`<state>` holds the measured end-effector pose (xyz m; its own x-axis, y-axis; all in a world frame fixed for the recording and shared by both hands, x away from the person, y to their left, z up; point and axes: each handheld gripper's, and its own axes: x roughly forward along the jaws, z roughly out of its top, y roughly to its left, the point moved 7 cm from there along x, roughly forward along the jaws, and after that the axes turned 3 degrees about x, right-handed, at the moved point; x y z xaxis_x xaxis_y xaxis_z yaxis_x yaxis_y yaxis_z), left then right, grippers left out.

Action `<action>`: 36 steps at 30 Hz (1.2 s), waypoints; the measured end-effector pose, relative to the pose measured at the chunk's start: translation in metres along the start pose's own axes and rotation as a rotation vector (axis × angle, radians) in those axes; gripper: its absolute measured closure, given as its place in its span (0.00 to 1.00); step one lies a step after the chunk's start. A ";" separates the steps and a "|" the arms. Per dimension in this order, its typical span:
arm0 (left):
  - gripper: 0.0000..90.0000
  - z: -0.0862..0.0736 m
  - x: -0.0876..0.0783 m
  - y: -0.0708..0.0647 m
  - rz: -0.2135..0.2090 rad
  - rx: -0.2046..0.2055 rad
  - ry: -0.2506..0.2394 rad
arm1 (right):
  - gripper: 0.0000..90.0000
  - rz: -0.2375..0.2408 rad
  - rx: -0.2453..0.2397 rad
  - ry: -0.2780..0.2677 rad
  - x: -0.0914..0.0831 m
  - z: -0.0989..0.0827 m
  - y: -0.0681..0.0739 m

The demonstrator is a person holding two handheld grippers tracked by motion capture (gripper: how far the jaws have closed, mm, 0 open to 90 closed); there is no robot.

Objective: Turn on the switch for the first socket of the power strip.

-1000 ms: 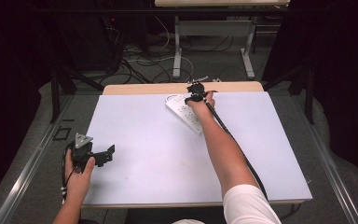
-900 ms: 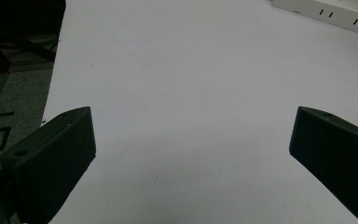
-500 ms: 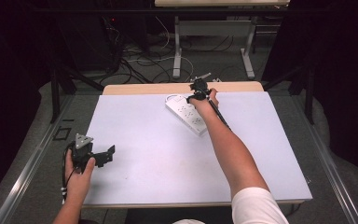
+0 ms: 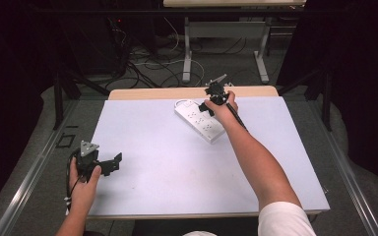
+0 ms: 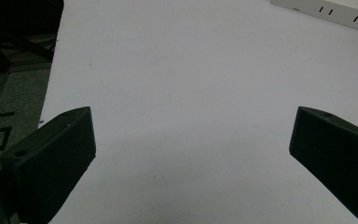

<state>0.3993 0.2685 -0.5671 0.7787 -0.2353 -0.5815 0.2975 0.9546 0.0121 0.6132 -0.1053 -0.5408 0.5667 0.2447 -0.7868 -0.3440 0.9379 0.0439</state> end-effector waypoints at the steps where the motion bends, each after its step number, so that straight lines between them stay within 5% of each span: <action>1: 0.00 0.000 0.000 0.000 -0.001 -0.001 0.000 | 0.16 -0.005 0.003 0.000 -0.002 0.000 0.000; 7: 0.00 0.000 0.000 -0.001 -0.001 0.005 0.000 | 0.00 0.017 -0.011 0.008 -0.012 -0.005 0.004; 27: 0.00 0.002 0.000 -0.002 -0.003 0.004 -0.011 | 0.00 0.002 -0.093 0.007 -0.045 -0.017 0.021; 36: 0.00 0.002 0.000 -0.002 -0.002 0.003 -0.011 | 0.00 0.035 -0.097 -0.008 -0.060 -0.027 0.027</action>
<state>0.3993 0.2660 -0.5653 0.7838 -0.2394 -0.5730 0.3009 0.9536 0.0133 0.5498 -0.1012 -0.5089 0.5592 0.2789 -0.7807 -0.4342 0.9008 0.0108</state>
